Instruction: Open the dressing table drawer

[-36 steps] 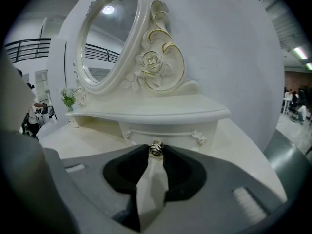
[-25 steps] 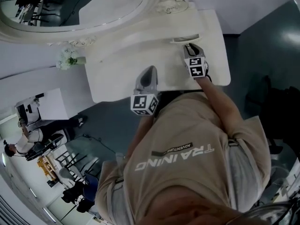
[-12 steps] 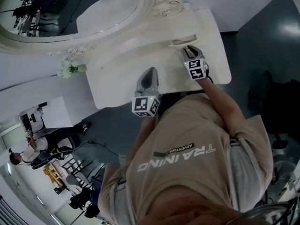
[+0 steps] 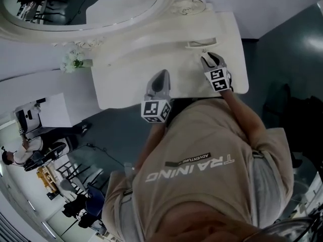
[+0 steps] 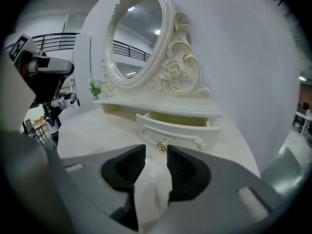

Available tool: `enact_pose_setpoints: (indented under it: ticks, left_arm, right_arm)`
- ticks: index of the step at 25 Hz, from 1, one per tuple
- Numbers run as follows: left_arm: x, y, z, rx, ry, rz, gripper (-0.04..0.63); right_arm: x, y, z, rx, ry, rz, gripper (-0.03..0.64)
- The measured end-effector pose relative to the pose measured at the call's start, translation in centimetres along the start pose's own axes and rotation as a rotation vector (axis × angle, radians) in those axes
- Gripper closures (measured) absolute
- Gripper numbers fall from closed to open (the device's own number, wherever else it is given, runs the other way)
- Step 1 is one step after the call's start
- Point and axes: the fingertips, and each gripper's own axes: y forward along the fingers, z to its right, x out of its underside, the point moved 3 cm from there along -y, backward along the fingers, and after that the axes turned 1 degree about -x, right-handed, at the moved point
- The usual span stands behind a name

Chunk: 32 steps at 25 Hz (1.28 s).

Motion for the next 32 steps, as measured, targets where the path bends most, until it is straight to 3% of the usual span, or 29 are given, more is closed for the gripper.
enact_pose_setpoints:
  ticks: [7,10,15,26,32]
  left_arm:
    - [-0.6,1.1,0.5,0.059,0.020,-0.009,0.588]
    - [-1.3,1.9,0.7,0.099,0.040,-0.007,0.588]
    - [-4.0,2.7,0.2,0.126,0.056,0.047,0.588]
    - [-9.5,-0.6,-3.9,0.126,0.098,0.145,0.588]
    - [-9.6,-2.5,-6.9,0.061,0.036,0.205,0.588]
  right_arm:
    - [-2.9,-3.4,-3.0,-0.123,-0.210,0.017,0.481]
    - [-4.7,-4.8,-4.0,-0.147,-0.264,0.038,0.533]
    - [-8.4,-7.2,-4.0,-0.115,-0.229,0.116,0.609]
    - [-18.4,-11.3,-7.3,-0.051,-0.201,0.272,0.612]
    - [-20.4,-11.1,-9.0,-0.064,-0.223,0.301,0.612]
